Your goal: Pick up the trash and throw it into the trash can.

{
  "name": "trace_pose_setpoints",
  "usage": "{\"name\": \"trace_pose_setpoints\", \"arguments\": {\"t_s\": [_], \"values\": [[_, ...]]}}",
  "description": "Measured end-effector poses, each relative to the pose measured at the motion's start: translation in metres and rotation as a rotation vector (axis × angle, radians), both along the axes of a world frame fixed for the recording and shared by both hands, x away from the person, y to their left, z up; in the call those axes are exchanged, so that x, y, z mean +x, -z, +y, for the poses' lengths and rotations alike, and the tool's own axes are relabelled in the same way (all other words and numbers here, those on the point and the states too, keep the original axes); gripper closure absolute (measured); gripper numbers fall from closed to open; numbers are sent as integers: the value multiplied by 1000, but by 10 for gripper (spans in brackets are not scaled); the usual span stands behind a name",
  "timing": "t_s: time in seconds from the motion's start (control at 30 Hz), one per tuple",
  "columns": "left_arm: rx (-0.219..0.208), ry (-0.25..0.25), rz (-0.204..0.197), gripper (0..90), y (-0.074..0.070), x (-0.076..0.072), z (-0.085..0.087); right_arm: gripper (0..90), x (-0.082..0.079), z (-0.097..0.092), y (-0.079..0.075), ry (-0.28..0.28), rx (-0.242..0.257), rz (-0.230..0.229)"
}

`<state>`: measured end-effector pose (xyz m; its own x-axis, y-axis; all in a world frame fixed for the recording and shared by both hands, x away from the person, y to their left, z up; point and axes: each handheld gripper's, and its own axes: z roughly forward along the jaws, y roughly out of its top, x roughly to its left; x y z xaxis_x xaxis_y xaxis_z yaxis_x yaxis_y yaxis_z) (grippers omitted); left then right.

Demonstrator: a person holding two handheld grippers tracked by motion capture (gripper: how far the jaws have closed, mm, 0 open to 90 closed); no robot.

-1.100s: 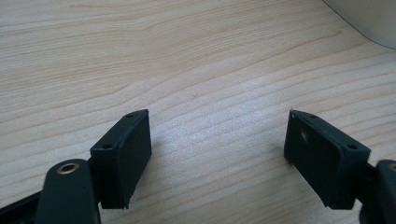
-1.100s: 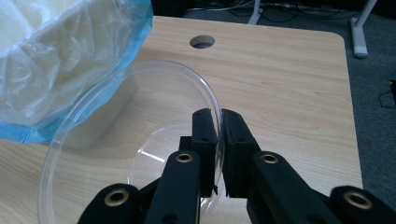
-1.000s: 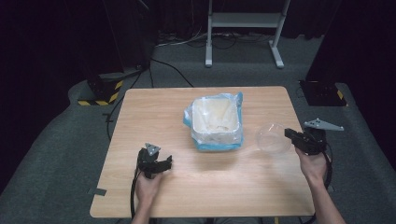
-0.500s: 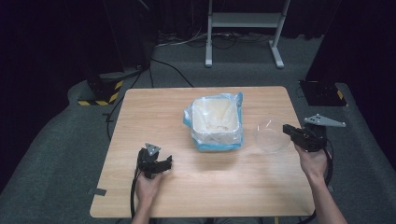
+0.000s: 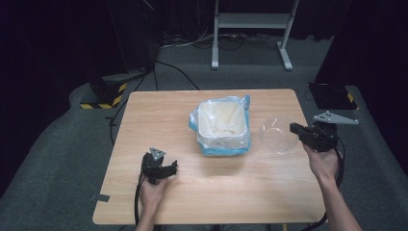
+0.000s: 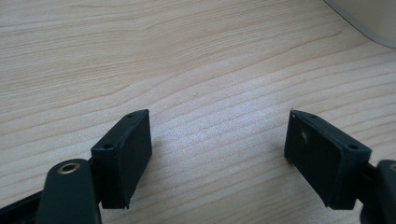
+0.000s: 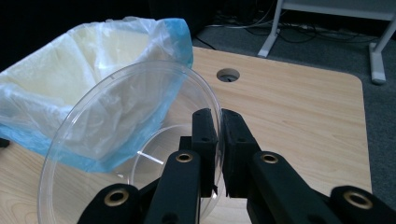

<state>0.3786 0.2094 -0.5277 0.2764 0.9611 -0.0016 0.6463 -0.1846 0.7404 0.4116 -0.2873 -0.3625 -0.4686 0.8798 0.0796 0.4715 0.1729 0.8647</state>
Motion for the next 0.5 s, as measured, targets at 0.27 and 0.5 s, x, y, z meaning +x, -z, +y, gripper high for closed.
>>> {"name": "trace_pose_setpoints", "arguments": {"t_s": [0.27,0.5], "values": [[0,0,0,229,0,0,0,851,2,5,-12,-7,8,-12],[0,0,0,229,0,0,0,851,5,12,-27,-28,12,-27]]}}
